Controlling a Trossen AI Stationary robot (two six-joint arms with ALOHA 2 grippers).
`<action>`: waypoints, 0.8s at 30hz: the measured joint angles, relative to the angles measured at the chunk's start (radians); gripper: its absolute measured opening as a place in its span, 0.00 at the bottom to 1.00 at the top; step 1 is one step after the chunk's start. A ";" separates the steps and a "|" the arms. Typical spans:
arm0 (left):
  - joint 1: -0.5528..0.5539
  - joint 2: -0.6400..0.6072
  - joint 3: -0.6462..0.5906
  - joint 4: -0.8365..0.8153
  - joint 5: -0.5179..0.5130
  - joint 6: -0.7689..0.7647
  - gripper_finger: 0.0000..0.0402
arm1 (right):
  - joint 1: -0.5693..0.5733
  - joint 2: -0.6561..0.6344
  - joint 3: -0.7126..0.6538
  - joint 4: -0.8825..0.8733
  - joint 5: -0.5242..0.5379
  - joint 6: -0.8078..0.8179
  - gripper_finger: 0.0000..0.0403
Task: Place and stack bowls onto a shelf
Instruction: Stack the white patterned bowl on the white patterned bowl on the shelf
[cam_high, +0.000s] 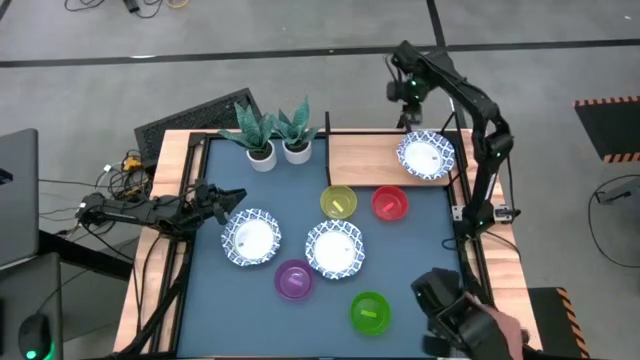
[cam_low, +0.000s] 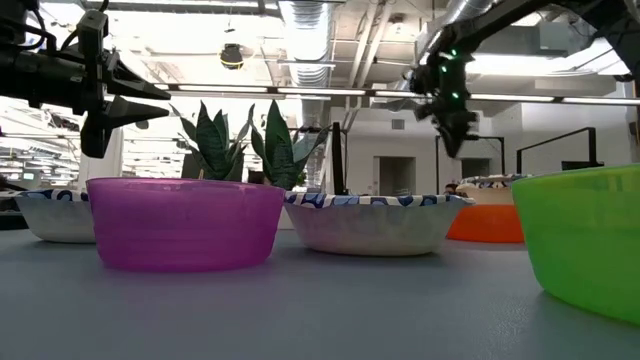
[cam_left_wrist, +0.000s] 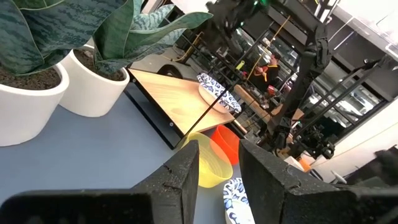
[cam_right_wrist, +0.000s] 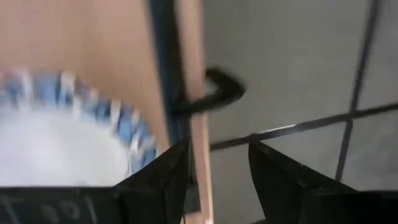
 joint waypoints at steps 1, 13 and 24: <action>0.000 0.000 0.000 0.000 0.000 0.000 0.24 | 0.013 0.000 0.024 0.011 0.000 0.079 0.47; 0.000 0.000 0.000 0.000 0.000 -0.004 0.24 | 0.284 -0.001 0.178 -0.026 -0.349 0.753 0.47; 0.000 0.000 0.000 0.000 0.001 -0.007 0.24 | 0.701 0.075 0.177 0.349 -0.279 1.058 0.47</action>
